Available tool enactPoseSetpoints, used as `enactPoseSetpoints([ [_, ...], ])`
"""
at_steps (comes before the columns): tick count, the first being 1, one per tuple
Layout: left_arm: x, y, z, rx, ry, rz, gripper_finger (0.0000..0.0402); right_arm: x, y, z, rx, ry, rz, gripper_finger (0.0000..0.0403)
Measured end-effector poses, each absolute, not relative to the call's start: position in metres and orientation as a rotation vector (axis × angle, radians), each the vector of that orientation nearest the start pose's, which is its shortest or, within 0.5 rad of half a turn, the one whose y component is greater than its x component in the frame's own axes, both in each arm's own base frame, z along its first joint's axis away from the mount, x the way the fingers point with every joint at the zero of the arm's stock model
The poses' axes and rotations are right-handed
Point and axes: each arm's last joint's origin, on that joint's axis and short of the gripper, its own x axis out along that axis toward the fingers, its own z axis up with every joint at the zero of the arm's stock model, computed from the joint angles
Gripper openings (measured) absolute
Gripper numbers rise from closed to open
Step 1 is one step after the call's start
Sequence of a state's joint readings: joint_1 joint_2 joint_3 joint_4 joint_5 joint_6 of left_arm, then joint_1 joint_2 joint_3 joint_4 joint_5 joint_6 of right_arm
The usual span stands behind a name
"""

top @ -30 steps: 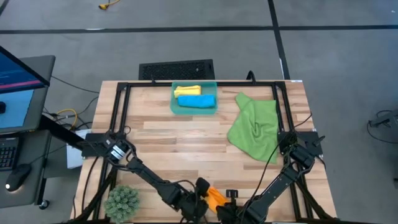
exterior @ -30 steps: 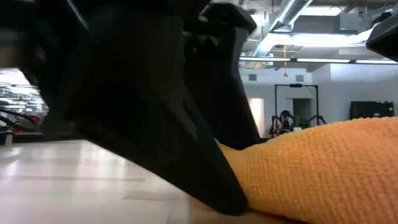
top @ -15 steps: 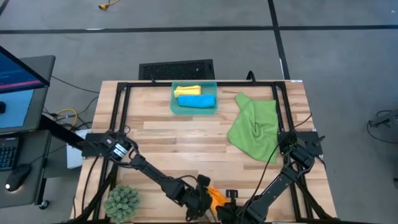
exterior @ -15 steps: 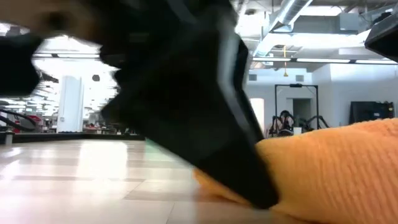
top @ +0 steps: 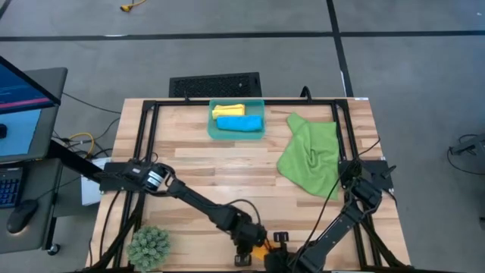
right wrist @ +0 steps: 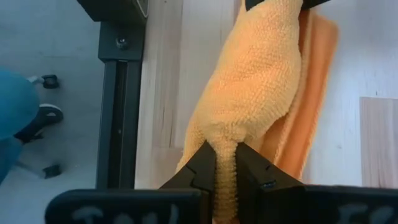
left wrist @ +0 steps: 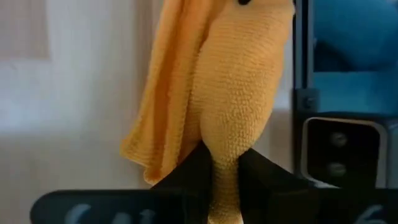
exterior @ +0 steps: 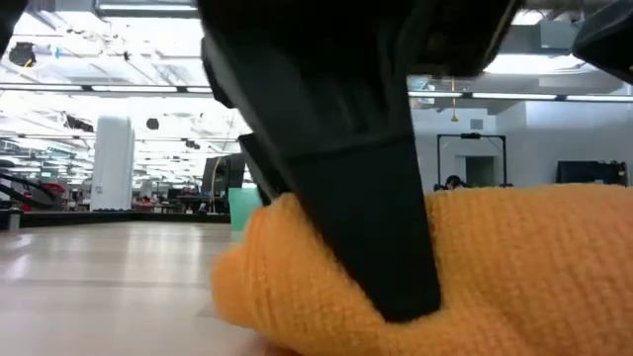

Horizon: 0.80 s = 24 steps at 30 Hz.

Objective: Roll microfiber towels into tight, uniform cylinder then place into a basket
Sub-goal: Roll the orange microfiber towel

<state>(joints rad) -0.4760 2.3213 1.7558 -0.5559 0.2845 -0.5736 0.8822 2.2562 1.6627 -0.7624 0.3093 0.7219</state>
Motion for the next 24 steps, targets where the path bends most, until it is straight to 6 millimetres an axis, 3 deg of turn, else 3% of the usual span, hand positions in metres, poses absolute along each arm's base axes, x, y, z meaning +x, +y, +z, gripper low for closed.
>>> enactPoseSetpoints([
  [6, 0.433, -0.211, 0.13, -0.665, 1.395, -0.297, 0.003, 0.282, 0.342, 0.127, -0.161, 1.188, 0.052, 0.0051],
  [15, 0.442, -0.188, 0.13, -0.888, 1.458, -0.189, 0.0032, 0.286, 0.341, 0.128, -0.126, 1.189, 0.054, 0.0061],
  [24, 0.443, -0.176, 0.129, -0.911, 1.483, -0.128, 0.0033, 0.293, 0.337, 0.131, -0.068, 1.208, 0.073, 0.0145],
])
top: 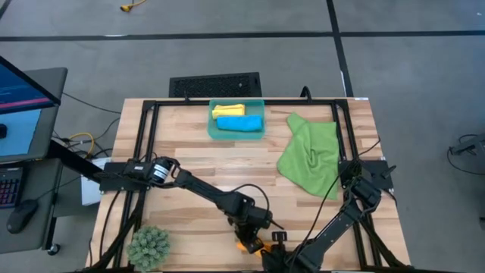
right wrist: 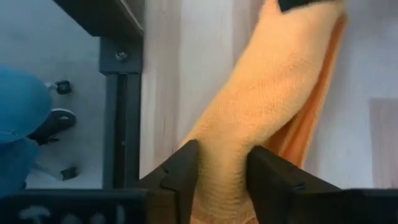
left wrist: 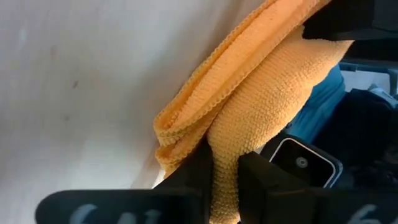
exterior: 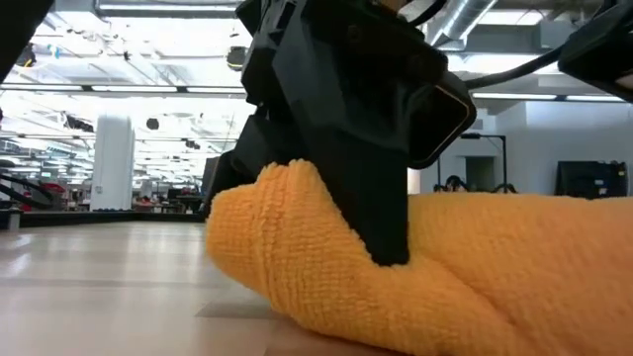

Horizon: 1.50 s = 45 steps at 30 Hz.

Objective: Roll microfiber towels into tight, uniform cylinder then place into a basket
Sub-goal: Roll the orange microfiber towel

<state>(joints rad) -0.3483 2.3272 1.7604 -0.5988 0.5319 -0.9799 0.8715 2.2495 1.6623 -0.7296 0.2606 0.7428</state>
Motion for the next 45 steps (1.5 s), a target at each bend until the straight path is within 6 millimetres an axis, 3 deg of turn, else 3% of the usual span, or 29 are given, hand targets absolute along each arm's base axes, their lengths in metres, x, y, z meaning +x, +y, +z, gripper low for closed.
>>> enactPoseSetpoints([
  [5, 0.441, -0.174, 0.13, -0.909, 1.503, -0.091, 0.0031, 0.286, 0.332, 0.146, -0.072, 1.214, 0.025, 0.0164],
  [10, 0.438, -0.174, 0.129, -0.92, 1.533, -0.059, 0.003, 0.262, 0.334, 0.183, -0.108, 1.138, 0.018, 0.0153],
  [16, 0.435, -0.172, 0.128, -0.916, 1.561, -0.036, 0.0032, 0.241, 0.354, 0.202, -0.308, 0.838, 0.016, 0.0131],
  [19, 0.435, -0.172, 0.128, -0.916, 1.559, -0.033, 0.0032, 0.237, 0.369, 0.198, -0.448, 0.734, 0.074, 0.0125],
  [22, 0.435, -0.172, 0.128, -0.915, 1.558, -0.03, 0.0033, 0.241, 0.369, 0.192, -0.525, 0.735, 0.099, 0.0123],
  [28, 0.435, -0.172, 0.128, -0.914, 1.558, -0.027, 0.0033, 0.261, 0.356, 0.193, -0.469, 0.791, 0.113, 0.0144],
  [37, 0.435, -0.172, 0.128, -0.914, 1.559, -0.028, 0.0033, 0.283, 0.339, 0.19, -0.413, 0.888, 0.15, 0.0238],
  [45, 0.435, -0.173, 0.128, -0.899, 1.558, -0.042, 0.0033, 0.287, 0.339, 0.165, -0.475, 0.953, 0.154, 0.0237],
])
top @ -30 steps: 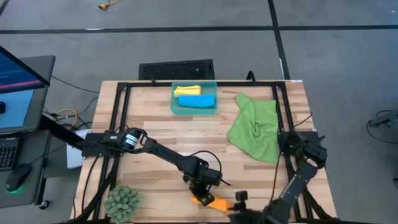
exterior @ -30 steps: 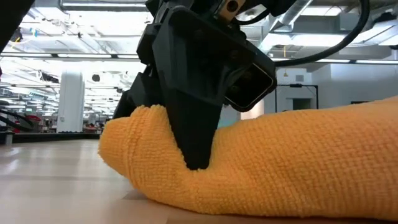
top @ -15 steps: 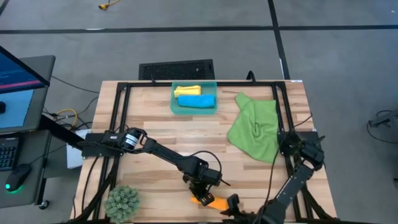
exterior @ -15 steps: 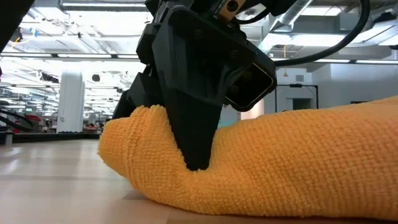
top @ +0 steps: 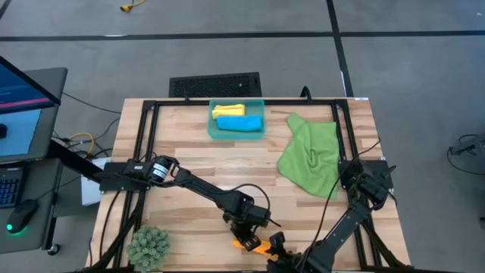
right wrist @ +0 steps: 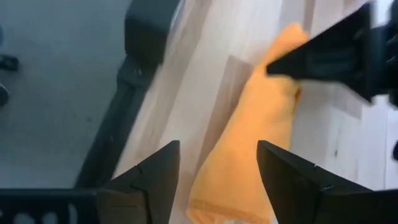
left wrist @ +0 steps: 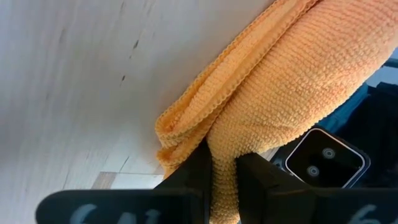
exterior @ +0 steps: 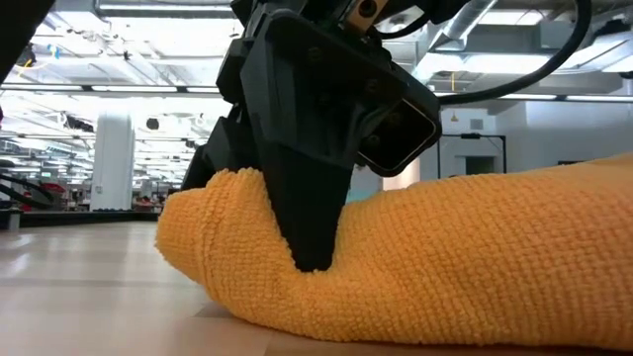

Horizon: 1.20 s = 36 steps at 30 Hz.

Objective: Roll microfiber towels into tight, uniform cylinder then place into a basket
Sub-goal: Roll the orange microfiber towel

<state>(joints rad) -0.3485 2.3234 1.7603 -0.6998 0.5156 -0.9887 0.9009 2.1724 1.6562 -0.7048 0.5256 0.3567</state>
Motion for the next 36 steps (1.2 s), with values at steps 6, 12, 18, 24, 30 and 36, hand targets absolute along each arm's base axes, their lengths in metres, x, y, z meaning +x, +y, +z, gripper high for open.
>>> enactPoseSetpoints([
  [6, 0.435, -0.173, 0.128, -0.896, 1.557, -0.046, 0.0033, 0.291, 0.332, 0.161, -0.471, 0.975, 0.099, 0.022],
  [12, 0.435, -0.173, 0.128, -0.895, 1.557, -0.047, 0.0033, 0.3, 0.326, 0.15, -0.446, 1.024, 0.082, 0.0206],
  [18, 0.435, -0.174, 0.128, -0.889, 1.559, -0.069, 0.0033, 0.305, 0.319, 0.134, -0.407, 1.114, 0.054, 0.0198],
  [24, 0.435, -0.175, 0.128, -0.885, 1.562, -0.082, 0.0033, 0.308, 0.315, 0.127, -0.364, 1.151, 0.024, 0.0191],
  [30, 0.435, -0.175, 0.128, -0.875, 1.558, -0.095, 0.0033, 0.311, 0.31, 0.126, -0.299, 1.182, -0.001, 0.0179],
  [36, 0.434, -0.176, 0.127, -0.827, 1.541, -0.111, 0.0061, 0.315, 0.306, 0.126, -0.248, 1.214, -0.001, 0.0141],
])
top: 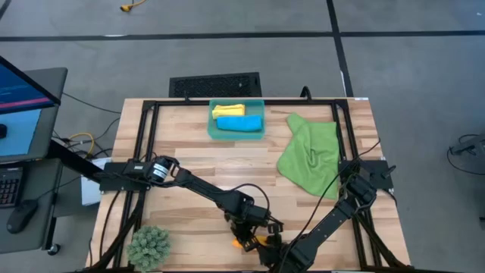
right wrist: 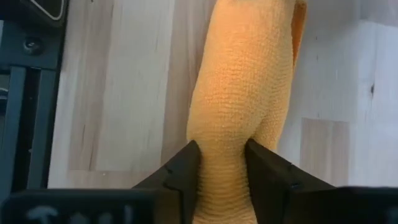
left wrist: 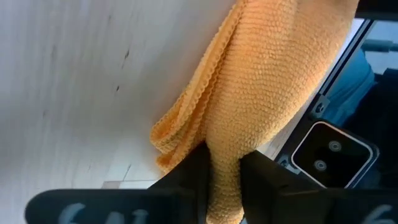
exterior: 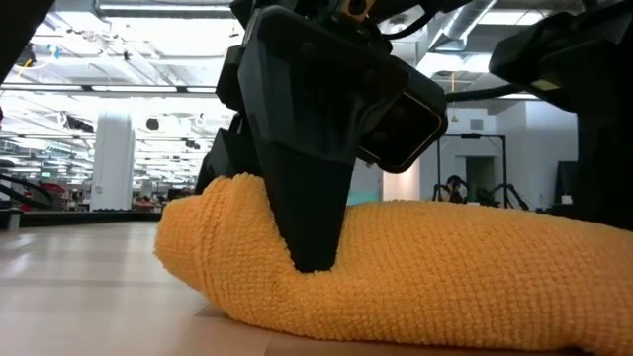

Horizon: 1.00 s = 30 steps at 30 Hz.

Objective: Roll microfiber towels into tight, uniform cylinder then place into a basket
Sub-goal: Roll the orange microfiber towel

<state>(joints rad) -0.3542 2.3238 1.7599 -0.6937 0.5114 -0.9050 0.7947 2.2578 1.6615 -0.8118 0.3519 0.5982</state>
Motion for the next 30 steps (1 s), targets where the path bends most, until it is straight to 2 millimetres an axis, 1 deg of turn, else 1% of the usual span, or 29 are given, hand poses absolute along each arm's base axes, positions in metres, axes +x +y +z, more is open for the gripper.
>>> enactPoseSetpoints([
  [6, 0.434, -0.178, 0.128, -0.784, 1.53, -0.137, 0.011, 0.315, 0.306, 0.125, -0.226, 1.218, -0.019, 0.0078],
  [10, 0.433, -0.179, 0.128, -0.753, 1.522, -0.157, 0.0138, 0.315, 0.305, 0.125, -0.215, 1.218, -0.022, 0.0053],
  [13, 0.433, -0.178, 0.128, -0.729, 1.52, -0.171, 0.0152, 0.316, 0.305, 0.125, -0.209, 1.222, -0.02, 0.0046],
  [16, 0.432, -0.178, 0.128, -0.674, 1.51, -0.21, 0.0158, 0.316, 0.305, 0.125, -0.209, 1.222, -0.02, 0.0044],
  [20, 0.431, -0.181, 0.128, -0.632, 1.508, -0.235, 0.0158, 0.314, 0.307, 0.125, -0.213, 1.22, -0.014, 0.0042],
  [30, 0.426, -0.191, 0.128, -0.563, 1.492, -0.218, 0.0152, 0.304, 0.317, 0.124, -0.219, 1.203, -0.015, 0.0041],
])
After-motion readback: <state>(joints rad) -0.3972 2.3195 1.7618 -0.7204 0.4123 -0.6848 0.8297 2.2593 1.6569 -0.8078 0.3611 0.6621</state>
